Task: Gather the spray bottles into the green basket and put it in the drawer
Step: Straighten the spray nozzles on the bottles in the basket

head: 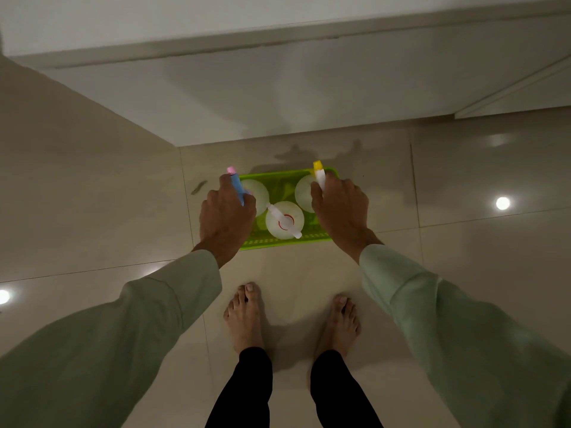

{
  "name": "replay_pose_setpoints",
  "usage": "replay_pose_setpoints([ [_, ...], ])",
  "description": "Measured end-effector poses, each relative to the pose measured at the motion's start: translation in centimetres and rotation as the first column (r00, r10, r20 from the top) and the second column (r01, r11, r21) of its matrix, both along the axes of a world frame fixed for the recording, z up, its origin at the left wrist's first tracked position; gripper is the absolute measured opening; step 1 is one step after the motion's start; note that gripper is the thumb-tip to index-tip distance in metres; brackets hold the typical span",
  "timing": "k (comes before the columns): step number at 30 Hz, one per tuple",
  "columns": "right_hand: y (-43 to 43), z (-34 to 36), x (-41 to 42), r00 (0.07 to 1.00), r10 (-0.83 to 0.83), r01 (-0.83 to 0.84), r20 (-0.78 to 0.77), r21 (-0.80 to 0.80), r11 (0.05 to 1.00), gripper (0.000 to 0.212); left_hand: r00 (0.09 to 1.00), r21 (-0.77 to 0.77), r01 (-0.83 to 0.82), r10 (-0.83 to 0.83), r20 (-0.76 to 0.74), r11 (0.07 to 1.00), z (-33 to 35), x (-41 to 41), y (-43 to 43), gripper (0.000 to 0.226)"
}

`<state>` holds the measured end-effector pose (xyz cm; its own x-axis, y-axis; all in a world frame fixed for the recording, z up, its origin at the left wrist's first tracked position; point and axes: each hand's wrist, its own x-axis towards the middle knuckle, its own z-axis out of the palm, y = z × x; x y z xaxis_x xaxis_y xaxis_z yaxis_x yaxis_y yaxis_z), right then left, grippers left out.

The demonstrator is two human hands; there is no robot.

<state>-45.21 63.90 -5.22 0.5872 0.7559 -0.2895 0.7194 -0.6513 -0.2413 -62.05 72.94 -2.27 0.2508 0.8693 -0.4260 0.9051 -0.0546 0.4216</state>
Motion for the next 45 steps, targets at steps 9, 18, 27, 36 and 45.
replay_pose_setpoints([
  [9, -0.7, -0.2, -0.3, 0.991, -0.084, 0.082, -0.105, -0.024, 0.996, 0.044, 0.999, -0.027, 0.015, -0.014, 0.035, 1.000, 0.0, -0.5, -0.1, 0.045],
  [18, -3.0, 3.3, -5.5, 0.994, -0.002, -0.035, 0.112, 0.328, 0.944, 0.050, 0.999, -0.047, -0.022, 0.024, 0.040, 0.999, 0.2, -1.8, -0.8, 0.053],
  [27, -2.9, 0.4, -8.3, 0.988, 0.129, -0.131, -0.082, -0.020, 0.991, 0.033, 1.000, -0.001, -0.005, 0.005, 0.011, 1.000, -0.4, -3.4, -1.7, 0.051],
  [36, -2.9, 0.1, -8.6, 0.998, 0.040, -0.039, -0.042, 0.028, 0.999, 0.027, 1.000, -0.027, -0.011, 0.012, 0.007, 1.000, -0.4, -3.2, -1.9, 0.053],
  [45, -2.8, -0.3, -8.6, 0.992, -0.023, 0.031, -0.123, 0.064, 0.997, 0.027, 0.999, -0.017, 0.002, -0.001, 0.038, 1.000, -0.4, -2.4, -1.3, 0.057],
])
